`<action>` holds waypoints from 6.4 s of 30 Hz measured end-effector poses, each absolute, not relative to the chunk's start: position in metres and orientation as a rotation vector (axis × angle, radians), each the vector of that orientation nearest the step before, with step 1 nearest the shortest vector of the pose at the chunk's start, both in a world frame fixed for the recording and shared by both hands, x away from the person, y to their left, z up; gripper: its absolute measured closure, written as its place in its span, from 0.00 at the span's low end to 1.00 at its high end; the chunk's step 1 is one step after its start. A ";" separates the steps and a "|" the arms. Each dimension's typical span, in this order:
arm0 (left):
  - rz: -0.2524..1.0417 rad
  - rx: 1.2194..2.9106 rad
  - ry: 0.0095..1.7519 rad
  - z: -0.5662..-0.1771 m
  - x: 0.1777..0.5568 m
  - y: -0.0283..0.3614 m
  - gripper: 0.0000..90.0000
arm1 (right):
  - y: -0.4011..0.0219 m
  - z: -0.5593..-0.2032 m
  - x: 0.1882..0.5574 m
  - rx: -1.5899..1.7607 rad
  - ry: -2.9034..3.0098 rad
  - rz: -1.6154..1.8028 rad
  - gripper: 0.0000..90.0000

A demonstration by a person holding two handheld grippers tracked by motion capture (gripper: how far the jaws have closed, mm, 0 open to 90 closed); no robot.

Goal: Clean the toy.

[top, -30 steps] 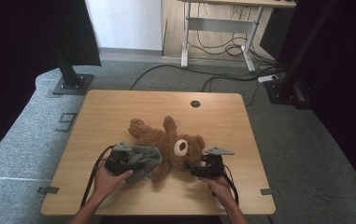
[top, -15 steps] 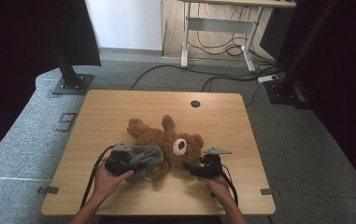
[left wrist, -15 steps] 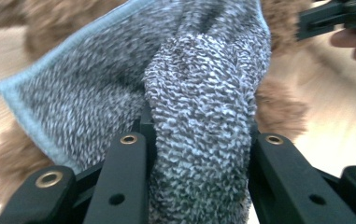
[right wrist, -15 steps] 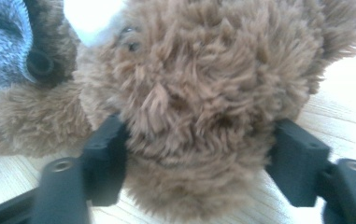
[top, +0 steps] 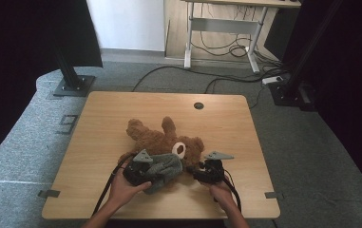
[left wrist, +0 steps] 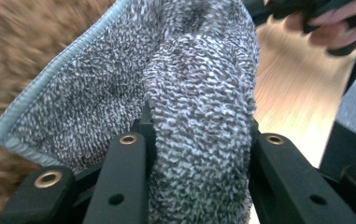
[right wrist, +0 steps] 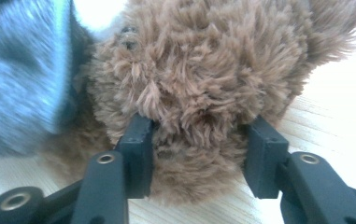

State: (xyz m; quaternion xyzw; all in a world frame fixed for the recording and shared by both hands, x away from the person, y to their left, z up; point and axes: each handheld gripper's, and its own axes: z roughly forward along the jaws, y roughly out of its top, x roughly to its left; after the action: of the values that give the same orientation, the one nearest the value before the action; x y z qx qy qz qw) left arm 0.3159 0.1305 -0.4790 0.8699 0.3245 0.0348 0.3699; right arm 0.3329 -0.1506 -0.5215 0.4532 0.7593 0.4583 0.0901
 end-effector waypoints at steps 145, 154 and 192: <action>0.076 2.134 0.973 -0.494 0.321 0.194 0.73 | -0.152 -0.472 0.315 1.095 2.157 1.372 0.26; 0.074 2.134 0.971 -0.495 0.321 0.193 0.73 | -0.132 -0.471 0.348 1.021 2.267 1.289 0.16; 0.083 2.122 0.971 -0.493 0.320 0.200 0.73 | -0.135 -0.497 0.373 1.318 2.292 1.279 0.53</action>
State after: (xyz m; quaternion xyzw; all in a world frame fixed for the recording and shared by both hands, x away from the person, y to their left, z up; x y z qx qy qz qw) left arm 0.3196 0.2002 -0.4932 0.8359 0.3826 0.0327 0.3922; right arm 0.3730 -0.1348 -0.4974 0.4463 0.7764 0.4331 0.1020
